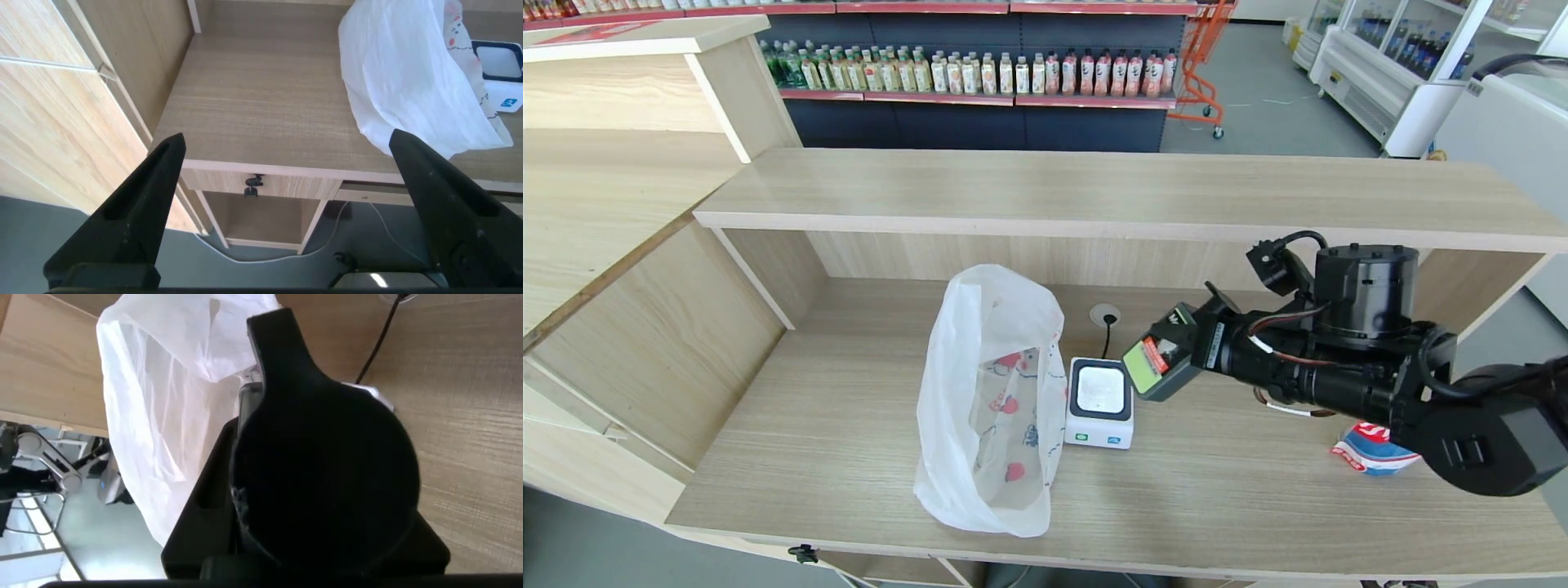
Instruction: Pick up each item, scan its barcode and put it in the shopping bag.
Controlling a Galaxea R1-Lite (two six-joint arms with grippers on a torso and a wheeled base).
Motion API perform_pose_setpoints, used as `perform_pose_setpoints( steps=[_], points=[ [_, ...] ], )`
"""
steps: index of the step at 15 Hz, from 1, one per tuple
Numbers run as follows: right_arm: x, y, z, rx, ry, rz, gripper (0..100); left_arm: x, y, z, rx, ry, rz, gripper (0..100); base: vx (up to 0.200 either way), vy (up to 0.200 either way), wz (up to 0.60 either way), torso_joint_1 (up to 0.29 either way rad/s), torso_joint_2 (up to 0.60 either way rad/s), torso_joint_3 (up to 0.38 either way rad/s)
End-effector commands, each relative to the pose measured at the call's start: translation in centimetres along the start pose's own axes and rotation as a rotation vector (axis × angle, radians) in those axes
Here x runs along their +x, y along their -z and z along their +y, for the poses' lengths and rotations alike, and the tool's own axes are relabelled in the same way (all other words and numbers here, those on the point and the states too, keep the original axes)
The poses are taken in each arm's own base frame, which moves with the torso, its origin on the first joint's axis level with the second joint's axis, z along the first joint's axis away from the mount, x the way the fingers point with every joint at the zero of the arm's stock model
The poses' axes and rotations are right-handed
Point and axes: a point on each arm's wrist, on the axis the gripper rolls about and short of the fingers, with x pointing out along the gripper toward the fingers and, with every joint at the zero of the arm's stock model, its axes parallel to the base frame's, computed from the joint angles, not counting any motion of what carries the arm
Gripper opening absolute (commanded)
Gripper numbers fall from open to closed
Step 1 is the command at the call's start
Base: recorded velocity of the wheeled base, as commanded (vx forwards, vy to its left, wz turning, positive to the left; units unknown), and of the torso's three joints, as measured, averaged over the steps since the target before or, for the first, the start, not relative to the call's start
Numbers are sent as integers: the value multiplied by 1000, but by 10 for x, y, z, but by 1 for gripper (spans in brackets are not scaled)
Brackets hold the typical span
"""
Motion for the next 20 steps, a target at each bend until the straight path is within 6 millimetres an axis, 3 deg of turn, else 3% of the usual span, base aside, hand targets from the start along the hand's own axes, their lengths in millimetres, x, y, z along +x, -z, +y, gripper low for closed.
perform_pose_setpoints(
  steps=[1,9,14,16,20],
  points=[
    [-12,-4,5,-6,-15,-18,0,0,0,0,0,0,0,100,0,0,0,0,0,0],
    [-12,6,2,5,-2,16,0,0,0,0,1,0,0,100,0,0,0,0,0,0],
    [-11,8,5,9,-14,26,0,0,0,0,0,0,0,100,0,200,0,1,3,0],
    [-11,11,7,10,-18,34,0,0,0,0,1,0,0,100,0,0,0,0,0,0],
    [5,18,2,12,-6,62,0,0,0,0,1,0,0,100,0,0,0,0,0,0]
  ],
)
